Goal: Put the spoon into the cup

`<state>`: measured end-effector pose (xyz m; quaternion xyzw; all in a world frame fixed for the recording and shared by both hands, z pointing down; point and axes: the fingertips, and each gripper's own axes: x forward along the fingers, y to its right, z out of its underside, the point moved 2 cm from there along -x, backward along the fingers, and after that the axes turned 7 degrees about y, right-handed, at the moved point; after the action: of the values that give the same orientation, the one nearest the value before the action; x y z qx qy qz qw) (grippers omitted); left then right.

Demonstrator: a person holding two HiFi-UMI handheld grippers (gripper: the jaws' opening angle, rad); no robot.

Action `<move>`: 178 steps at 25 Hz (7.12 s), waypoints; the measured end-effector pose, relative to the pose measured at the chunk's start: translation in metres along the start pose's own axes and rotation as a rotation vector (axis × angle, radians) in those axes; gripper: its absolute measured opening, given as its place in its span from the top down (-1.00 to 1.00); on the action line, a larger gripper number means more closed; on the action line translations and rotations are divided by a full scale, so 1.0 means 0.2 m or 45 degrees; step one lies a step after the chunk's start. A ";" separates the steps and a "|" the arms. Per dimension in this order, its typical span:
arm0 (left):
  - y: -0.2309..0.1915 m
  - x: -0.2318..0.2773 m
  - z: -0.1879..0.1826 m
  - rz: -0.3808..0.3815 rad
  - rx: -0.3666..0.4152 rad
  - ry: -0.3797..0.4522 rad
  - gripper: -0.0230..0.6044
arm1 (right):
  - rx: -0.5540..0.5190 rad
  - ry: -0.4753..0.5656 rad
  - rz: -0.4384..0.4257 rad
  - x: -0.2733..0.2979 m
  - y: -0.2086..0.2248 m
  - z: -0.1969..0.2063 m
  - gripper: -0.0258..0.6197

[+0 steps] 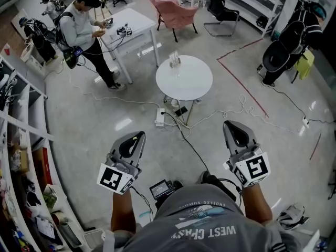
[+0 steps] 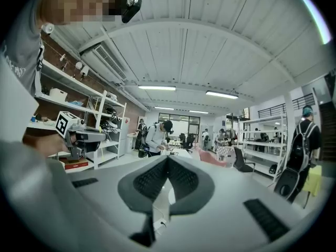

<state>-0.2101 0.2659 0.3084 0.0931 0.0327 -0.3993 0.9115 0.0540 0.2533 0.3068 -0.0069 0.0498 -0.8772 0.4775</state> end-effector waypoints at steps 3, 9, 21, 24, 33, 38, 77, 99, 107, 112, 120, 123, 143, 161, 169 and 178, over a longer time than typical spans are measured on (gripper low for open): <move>0.00 -0.01 0.00 -0.002 -0.007 0.004 0.93 | -0.017 -0.008 0.001 0.00 0.00 0.00 0.91; -0.01 -0.02 0.02 -0.028 -0.022 -0.012 0.93 | -0.007 -0.023 0.004 0.05 0.04 0.02 0.91; -0.09 0.21 0.06 -0.096 0.001 -0.092 0.93 | 0.063 -0.009 -0.081 0.29 0.28 0.10 0.91; -0.11 0.31 0.06 -0.118 0.004 -0.100 0.93 | 0.072 -0.016 -0.105 0.35 0.38 0.11 0.91; -0.13 0.61 0.07 -0.155 0.021 -0.149 0.93 | 0.126 -0.010 -0.188 0.52 0.62 0.16 0.91; -0.15 0.74 0.05 -0.149 0.052 -0.168 0.93 | 0.161 -0.018 -0.213 0.56 0.72 0.20 0.91; -0.92 1.35 0.43 0.242 -0.095 -0.032 0.93 | 0.043 -0.139 0.183 1.08 0.90 0.22 0.91; -0.96 1.84 0.47 0.039 -0.123 -0.149 0.93 | 0.110 -0.142 -0.101 1.51 1.40 0.32 0.91; -0.91 1.97 0.48 -0.080 -0.105 -0.195 0.93 | 0.128 -0.143 -0.306 1.67 1.52 0.39 0.91; -0.94 1.95 0.56 -0.141 -0.126 -0.231 0.93 | 0.138 -0.183 -0.348 1.71 1.53 0.48 0.91; -1.01 1.96 0.76 -0.105 -0.201 -0.264 0.93 | 0.138 -0.258 -0.293 1.72 1.51 0.52 0.91; -1.03 1.97 0.81 -0.094 -0.232 -0.262 0.93 | 0.128 -0.277 -0.287 1.72 1.49 0.54 0.91; -1.12 1.97 1.23 -0.141 -0.454 -0.312 0.93 | 0.165 -0.436 -0.248 1.69 1.41 0.75 0.91; -1.18 1.92 1.49 -0.254 -0.563 -0.313 0.93 | 0.167 -0.435 -0.306 1.71 1.30 0.79 0.91; -1.18 1.95 1.63 -0.302 -0.618 -0.315 0.93 | 0.201 -0.522 -0.303 1.67 1.30 0.87 0.91; -1.16 1.98 1.74 -0.320 -0.637 -0.323 0.93 | 0.204 -0.636 -0.282 1.63 1.34 0.94 0.91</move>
<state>-0.1166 -0.2418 0.5624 -0.1897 0.0273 -0.4969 0.8464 0.1127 -0.1790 0.4568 -0.1903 -0.1401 -0.8964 0.3751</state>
